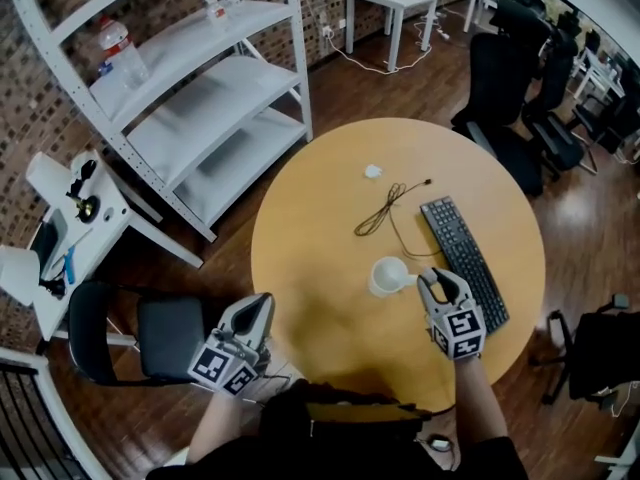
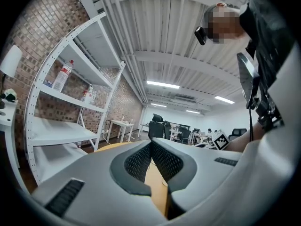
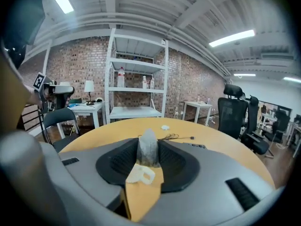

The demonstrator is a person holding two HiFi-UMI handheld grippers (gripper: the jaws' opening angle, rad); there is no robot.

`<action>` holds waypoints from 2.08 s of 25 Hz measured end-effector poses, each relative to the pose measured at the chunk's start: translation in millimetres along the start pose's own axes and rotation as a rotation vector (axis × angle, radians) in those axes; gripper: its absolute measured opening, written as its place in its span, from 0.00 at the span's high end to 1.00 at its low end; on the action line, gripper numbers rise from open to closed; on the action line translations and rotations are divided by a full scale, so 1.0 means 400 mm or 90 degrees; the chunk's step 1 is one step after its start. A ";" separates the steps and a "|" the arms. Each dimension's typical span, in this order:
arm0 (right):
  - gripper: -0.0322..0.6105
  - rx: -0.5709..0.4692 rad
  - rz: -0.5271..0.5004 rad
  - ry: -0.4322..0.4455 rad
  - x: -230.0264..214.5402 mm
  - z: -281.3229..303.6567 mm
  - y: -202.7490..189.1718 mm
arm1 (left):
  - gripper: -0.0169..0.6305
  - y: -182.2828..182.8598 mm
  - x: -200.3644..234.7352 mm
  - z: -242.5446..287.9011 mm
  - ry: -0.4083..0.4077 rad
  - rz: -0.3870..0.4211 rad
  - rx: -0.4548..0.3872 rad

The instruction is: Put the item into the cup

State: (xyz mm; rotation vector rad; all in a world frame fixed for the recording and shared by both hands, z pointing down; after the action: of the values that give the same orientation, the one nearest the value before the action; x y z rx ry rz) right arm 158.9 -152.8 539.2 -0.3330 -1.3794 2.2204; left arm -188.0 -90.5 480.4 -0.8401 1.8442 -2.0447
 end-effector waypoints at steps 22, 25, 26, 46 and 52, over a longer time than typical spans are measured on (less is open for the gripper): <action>0.57 -0.010 0.053 0.066 0.085 0.134 0.005 | 0.98 -0.012 0.072 -0.145 0.086 -0.041 -0.027; 0.57 -0.048 0.065 0.057 0.066 0.094 0.037 | 0.98 -0.011 0.063 -0.125 0.069 -0.037 -0.027; 0.57 -0.064 0.069 0.051 0.057 0.074 0.050 | 0.98 -0.010 0.060 -0.118 0.062 -0.035 -0.027; 0.85 -0.268 0.185 -0.244 -0.063 -0.490 -0.041 | 0.98 0.010 -0.104 0.142 -0.178 0.021 0.011; 0.94 -0.286 0.214 -0.279 -0.060 -0.546 -0.074 | 0.98 0.009 -0.146 0.173 -0.216 0.033 0.018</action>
State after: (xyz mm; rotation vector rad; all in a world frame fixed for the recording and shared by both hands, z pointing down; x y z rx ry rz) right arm 286.7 12.1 464.6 -0.2515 -2.2112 2.3166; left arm -102.4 -115.3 464.6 -1.0462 1.6286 -1.7638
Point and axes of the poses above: the fingertips, and each gripper's own axes: z forward along the fingers, x to its left, y out of its top, the point moved 4 cm from there along -z, backward along the fingers, and after that the axes turned 2 degrees about y, right-handed, at the moved point
